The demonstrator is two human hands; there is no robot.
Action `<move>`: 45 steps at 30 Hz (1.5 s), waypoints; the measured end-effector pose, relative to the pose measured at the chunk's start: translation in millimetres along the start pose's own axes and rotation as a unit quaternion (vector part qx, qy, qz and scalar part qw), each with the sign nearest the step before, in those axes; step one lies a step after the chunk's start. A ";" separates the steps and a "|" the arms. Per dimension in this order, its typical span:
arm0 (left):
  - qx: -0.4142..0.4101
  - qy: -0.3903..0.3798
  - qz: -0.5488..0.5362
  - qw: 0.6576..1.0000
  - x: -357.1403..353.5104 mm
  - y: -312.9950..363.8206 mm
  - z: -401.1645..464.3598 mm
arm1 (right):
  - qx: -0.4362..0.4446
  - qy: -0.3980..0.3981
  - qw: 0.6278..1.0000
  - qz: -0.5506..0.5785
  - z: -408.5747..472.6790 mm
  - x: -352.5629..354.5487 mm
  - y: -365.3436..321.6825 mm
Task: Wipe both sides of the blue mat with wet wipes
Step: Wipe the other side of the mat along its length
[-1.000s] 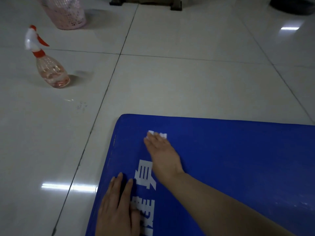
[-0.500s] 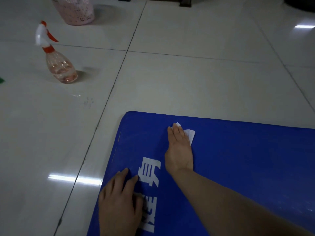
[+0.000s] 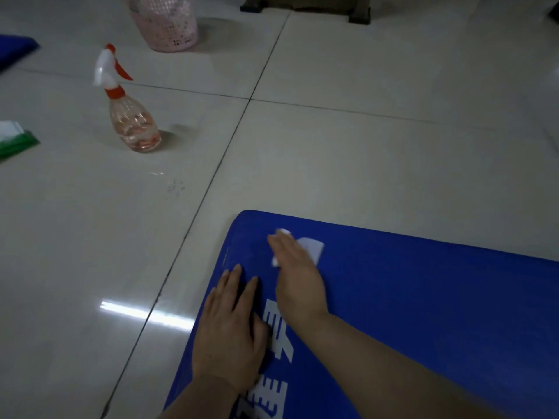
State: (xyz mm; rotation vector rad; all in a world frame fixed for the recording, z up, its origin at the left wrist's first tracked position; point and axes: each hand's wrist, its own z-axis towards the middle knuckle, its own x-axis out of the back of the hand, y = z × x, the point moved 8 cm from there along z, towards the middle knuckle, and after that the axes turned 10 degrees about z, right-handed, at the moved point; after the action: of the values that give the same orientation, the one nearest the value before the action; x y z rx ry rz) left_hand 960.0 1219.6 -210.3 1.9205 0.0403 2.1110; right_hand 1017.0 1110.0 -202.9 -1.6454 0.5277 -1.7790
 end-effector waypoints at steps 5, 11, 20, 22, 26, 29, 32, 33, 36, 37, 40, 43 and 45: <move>-0.002 0.014 -0.017 1.000 1.5 -2.1 0.1 | 0.084 -0.142 0.983 -0.076 42.6 -22.1 -28.5; 0.009 0.007 0.001 1.000 -1.9 -4.8 0.3 | -0.043 -0.035 0.988 -0.143 28.7 62.8 56.2; -0.004 0.009 -0.001 1.000 -0.8 -4.2 1.4 | 0.065 -0.126 0.977 -0.157 59.8 -22.8 -19.3; 0.000 0.010 -0.004 1.000 -0.6 -4.9 0.8 | 0.092 -0.119 0.972 -0.181 54.6 -13.0 -11.3; 0.009 0.003 -0.008 1.000 -2.4 -6.4 0.1 | 0.103 -0.080 0.959 -0.252 25.9 40.5 33.1; 0.009 0.002 -0.012 1.000 -2.6 -6.7 -0.3 | 0.053 -0.019 0.960 -0.273 1.7 82.4 72.6; 0.012 -0.005 -0.009 1.000 -3.4 -6.9 0.1 | -0.028 0.025 0.986 -0.164 0.9 99.3 69.9; 0.012 -0.006 -0.007 1.000 -3.0 -6.8 0.4 | -0.039 0.011 0.984 -0.174 9.5 94.6 62.7; 0.011 -0.008 -0.001 1.000 -1.8 -6.9 1.4 | -0.108 -0.014 0.991 -0.083 32.4 48.7 36.2; 0.008 -0.008 0.000 1.000 -1.7 -6.8 1.6 | -0.127 -0.024 0.991 -0.015 36.5 31.4 26.5; 0.002 -0.002 -0.004 1.000 -1.8 -6.2 1.4 | 0.078 -0.142 0.986 -0.036 43.2 -13.0 -33.2; 0.006 -0.001 -0.006 1.000 -1.2 -6.7 1.5 | 0.124 -0.182 0.968 -0.117 30.5 -6.5 -27.3; 0.011 -0.005 0.000 1.000 -1.1 -7.5 1.7 | 0.107 -0.173 0.972 -0.121 20.8 15.3 -10.1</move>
State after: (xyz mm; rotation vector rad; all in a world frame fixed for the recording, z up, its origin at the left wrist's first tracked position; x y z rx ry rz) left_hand 963.2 1226.3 -212.8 1.9436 0.0613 2.1095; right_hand 1035.6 1109.3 -182.2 -1.8709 -0.0240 -1.5944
